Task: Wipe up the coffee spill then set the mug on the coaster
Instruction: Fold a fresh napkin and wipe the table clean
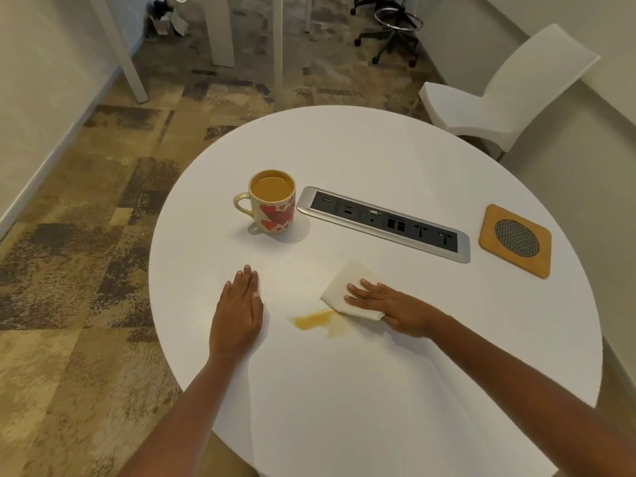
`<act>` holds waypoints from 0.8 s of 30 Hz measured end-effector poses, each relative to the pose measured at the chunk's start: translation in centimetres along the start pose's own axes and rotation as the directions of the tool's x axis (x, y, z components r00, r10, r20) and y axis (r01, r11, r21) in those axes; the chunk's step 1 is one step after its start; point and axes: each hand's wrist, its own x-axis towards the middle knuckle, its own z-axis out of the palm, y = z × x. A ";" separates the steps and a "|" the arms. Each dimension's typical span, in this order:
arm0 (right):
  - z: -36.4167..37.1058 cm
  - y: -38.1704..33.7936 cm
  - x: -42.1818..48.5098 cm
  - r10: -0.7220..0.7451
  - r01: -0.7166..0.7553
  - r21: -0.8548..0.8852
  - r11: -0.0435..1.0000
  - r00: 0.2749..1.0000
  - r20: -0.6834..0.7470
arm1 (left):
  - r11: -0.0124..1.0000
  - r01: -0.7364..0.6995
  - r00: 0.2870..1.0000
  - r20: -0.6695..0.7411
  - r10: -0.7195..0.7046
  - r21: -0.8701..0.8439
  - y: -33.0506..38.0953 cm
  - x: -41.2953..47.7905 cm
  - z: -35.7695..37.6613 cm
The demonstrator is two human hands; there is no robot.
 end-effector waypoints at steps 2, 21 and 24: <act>1.4 0.0 -1.5 0.115 -0.102 0.126 0.987 0.988 -0.099 | 1.000 -0.003 1.000 0.006 0.003 0.021 0.0 -0.1 -0.1; 6.5 -18.2 7.2 0.710 -0.536 0.487 0.690 0.631 -0.312 | 0.922 0.140 0.981 -0.076 -0.179 -0.360 0.1 -0.5 -0.5; 5.9 -19.6 8.6 0.728 -0.549 0.558 0.622 0.668 -0.155 | 0.866 0.197 0.958 -0.098 -0.269 -0.459 0.2 -0.5 -0.8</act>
